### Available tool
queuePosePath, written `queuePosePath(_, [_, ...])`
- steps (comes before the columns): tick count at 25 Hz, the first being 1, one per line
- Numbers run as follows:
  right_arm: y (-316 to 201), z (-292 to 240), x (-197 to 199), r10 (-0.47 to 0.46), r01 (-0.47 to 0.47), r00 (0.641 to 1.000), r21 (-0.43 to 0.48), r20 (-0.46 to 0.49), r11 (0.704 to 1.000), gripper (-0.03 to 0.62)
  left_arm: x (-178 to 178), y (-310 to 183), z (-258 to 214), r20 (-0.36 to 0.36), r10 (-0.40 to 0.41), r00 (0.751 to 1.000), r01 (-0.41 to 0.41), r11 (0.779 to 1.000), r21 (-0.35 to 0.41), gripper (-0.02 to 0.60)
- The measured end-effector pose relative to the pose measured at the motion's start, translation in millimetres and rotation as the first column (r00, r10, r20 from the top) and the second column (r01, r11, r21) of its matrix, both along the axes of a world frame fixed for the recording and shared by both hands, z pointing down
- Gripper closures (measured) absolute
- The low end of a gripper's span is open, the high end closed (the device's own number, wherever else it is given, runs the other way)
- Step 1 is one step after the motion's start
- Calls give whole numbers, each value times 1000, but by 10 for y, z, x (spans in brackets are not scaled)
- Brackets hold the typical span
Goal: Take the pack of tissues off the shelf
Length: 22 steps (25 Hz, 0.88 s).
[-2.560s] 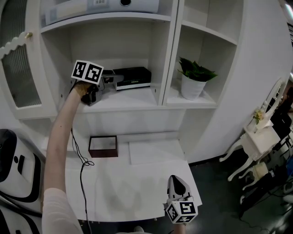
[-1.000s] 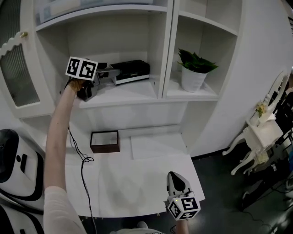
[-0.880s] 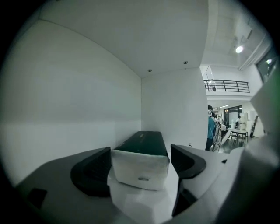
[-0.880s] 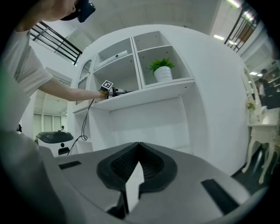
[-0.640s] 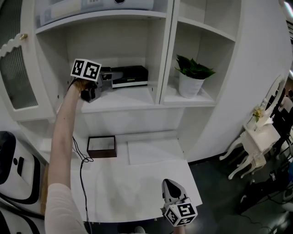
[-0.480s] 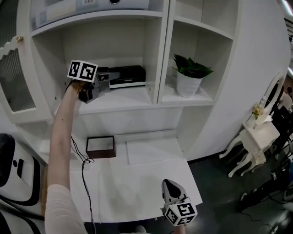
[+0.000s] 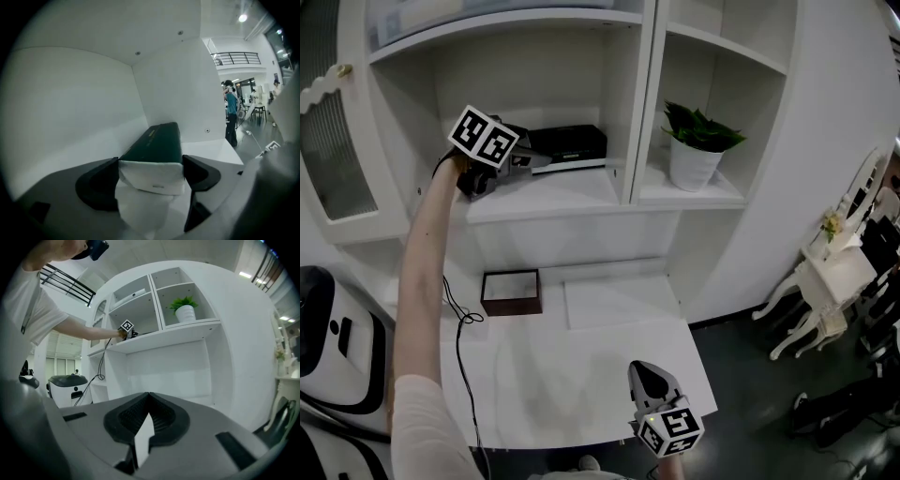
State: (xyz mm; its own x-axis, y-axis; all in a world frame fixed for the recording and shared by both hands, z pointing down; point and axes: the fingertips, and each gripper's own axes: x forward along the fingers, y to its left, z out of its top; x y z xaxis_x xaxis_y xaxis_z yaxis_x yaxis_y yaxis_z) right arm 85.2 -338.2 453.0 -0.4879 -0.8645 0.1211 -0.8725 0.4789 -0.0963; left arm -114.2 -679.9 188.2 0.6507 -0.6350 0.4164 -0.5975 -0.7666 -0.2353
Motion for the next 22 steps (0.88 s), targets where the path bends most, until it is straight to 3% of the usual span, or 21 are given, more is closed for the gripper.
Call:
queuePosePath(2, [30,32,-35,-15,15,1000,-5,-13,1000,591,12,-55,35,15,3,1000,-3,1000,-16,166])
queuePosePath(7, [60,120,7,-15,14,1000,-36,-22,999,591,-21,-108,22,-112,21,993,-31,996,-86,166])
queuePosePath(11, [-8,71,35,-10,10,1000,-23,-24,1000,591,-20,-138,-27,-123,12,992,-22,997,-76,167])
queuePosePath(13, [-23,36,15,-14,14,999,-11,-29,1000,591,-7,-135,-39,-83,-4,997,1,1000,-31,169])
queuePosePath(15, [-20,5,-23,-23,23,999,-3,-31,1000,591,-13,-124,-75,-6,-37,999,37,997,72,172])
queuePosePath(18, [10,-38,-82,-38,39,999,8,-33,999,591,-29,-65,-155,71,-90,993,73,973,221,175])
queuePosePath(22, [103,-116,-168,-54,55,998,29,-39,998,591,-13,55,-230,116,-138,984,94,941,324,179])
